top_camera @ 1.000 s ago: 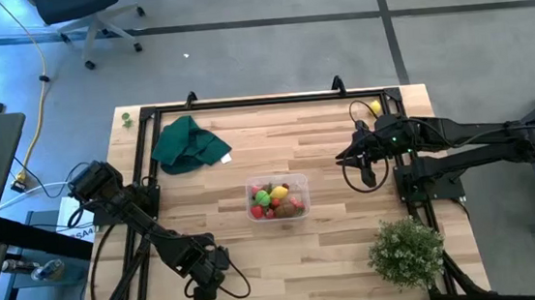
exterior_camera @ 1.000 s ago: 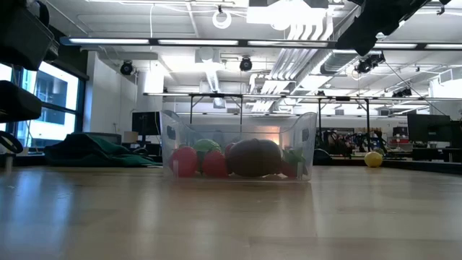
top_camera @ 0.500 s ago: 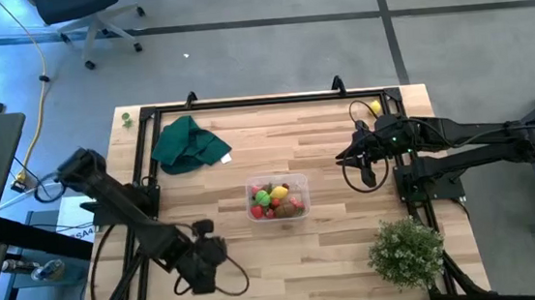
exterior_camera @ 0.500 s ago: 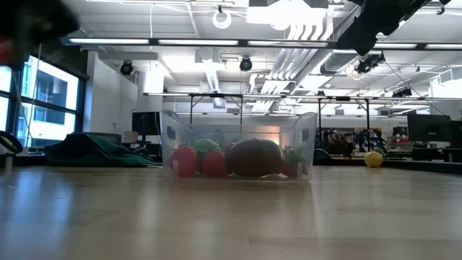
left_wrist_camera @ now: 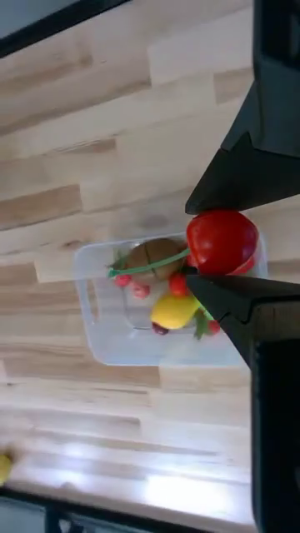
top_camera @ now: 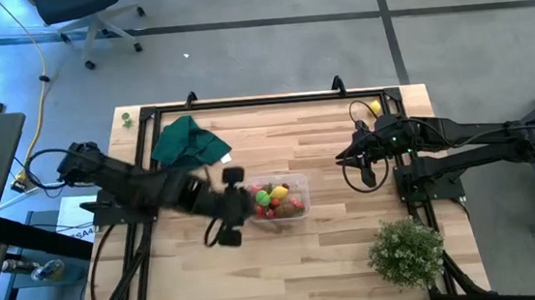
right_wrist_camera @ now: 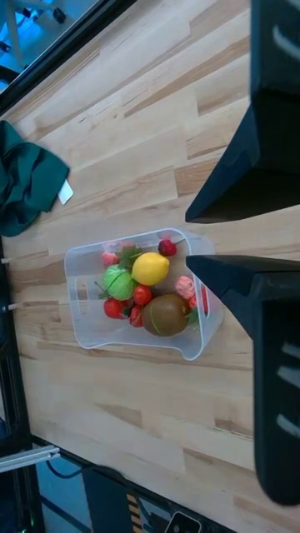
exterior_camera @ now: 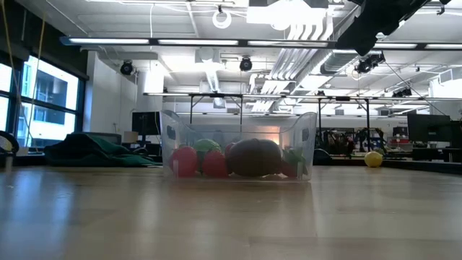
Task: Pick and placing Produce into tupperware
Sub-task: Put the red cherry into the transparent bin
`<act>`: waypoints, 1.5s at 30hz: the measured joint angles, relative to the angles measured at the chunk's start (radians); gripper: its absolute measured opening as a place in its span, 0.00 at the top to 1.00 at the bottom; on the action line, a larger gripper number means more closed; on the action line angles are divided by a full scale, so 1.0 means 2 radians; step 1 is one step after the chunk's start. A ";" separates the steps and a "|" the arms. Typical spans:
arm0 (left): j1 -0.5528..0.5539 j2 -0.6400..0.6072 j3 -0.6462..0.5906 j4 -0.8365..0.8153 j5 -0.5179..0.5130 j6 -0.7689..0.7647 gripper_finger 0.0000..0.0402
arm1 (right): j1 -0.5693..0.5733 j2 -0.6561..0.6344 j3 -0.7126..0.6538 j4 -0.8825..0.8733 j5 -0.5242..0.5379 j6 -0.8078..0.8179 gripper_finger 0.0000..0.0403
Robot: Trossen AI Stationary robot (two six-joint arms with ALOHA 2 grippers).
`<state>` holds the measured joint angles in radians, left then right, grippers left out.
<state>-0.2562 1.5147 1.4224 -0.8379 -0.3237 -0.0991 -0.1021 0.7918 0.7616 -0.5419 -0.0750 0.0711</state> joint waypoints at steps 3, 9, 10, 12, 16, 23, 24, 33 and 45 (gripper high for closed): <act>0.046 0.011 0.003 0.004 0.044 0.041 0.73 | 0.000 0.000 0.000 0.000 0.000 0.000 0.85; 0.114 0.068 0.003 0.011 0.113 0.118 0.73 | 0.000 0.000 0.000 0.000 0.000 0.000 0.85; 0.122 0.080 0.003 0.013 0.124 0.127 0.72 | 0.000 0.000 0.000 0.000 0.000 0.000 0.85; 0.135 0.106 0.003 0.014 0.144 0.147 0.72 | 0.000 0.000 0.000 0.000 0.000 0.000 0.85; 0.156 0.148 0.003 0.031 0.182 0.177 0.72 | 0.000 0.000 0.000 0.000 0.000 0.000 0.85; 0.172 0.188 0.002 0.051 0.224 0.223 0.72 | 0.000 0.000 0.000 0.001 0.000 0.000 0.85; 0.173 0.189 0.003 0.052 0.224 0.228 0.72 | 0.000 0.000 0.000 0.001 0.000 0.000 0.85; 0.174 0.202 0.003 0.065 0.225 0.259 0.72 | 0.000 0.000 0.000 0.000 0.000 0.000 0.85; 0.174 0.222 0.002 0.090 0.244 0.242 0.72 | 0.000 0.000 0.000 0.000 0.000 0.000 0.85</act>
<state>0.0917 1.9588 1.4273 -0.6576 0.1646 0.3842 -0.1024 0.7918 0.7616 -0.5419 -0.0746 0.0711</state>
